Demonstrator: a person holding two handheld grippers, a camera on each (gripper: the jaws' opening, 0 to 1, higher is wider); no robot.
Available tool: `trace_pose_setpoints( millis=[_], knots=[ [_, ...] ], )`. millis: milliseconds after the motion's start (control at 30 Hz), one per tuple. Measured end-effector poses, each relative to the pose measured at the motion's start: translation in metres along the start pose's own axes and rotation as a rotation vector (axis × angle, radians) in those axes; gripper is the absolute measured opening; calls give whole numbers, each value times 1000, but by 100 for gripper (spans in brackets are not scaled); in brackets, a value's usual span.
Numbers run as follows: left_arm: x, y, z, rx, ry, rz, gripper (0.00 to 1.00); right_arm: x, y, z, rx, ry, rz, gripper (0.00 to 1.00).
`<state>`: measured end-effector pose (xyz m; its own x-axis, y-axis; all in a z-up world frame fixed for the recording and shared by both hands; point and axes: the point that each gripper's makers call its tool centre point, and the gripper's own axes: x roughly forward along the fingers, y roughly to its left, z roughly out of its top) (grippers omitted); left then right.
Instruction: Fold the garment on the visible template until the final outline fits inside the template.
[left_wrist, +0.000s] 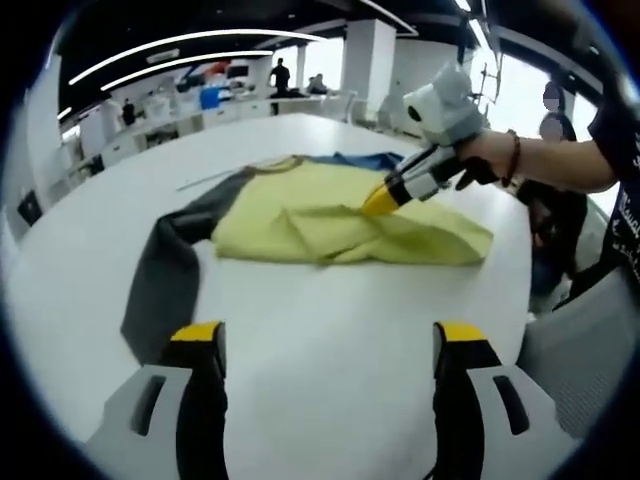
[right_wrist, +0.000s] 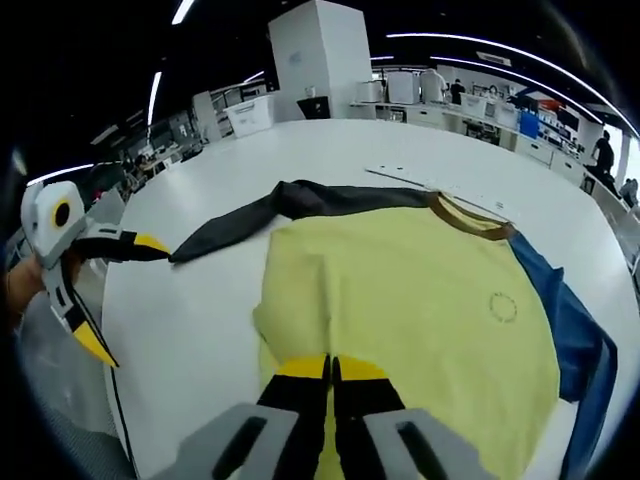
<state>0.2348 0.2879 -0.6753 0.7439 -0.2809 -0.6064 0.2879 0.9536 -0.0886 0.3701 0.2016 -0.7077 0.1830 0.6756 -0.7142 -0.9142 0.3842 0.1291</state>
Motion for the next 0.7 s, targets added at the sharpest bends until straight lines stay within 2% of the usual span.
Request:
trace_pose_setpoints(
  millis=[167, 267, 400, 467, 533, 700],
  knots=[
    [4, 0, 5, -1, -8, -4, 78, 5, -3, -7, -29, 24, -9, 0],
    [6, -3, 9, -25, -35, -12, 75, 7, -6, -11, -21, 45, -20, 0],
    [8, -3, 8, -12, -19, -13, 74, 9, -7, -14, -18, 53, -30, 0],
    [8, -3, 10, -11, -22, -12, 74, 8, -8, -16, -7, 62, -36, 11],
    [9, -5, 13, -9, -25, -15, 73, 5, -11, -17, 1, 58, -46, 27],
    [15, -6, 18, -7, -24, -19, 71, -13, -19, -10, 47, 7, -79, 47]
  ],
)
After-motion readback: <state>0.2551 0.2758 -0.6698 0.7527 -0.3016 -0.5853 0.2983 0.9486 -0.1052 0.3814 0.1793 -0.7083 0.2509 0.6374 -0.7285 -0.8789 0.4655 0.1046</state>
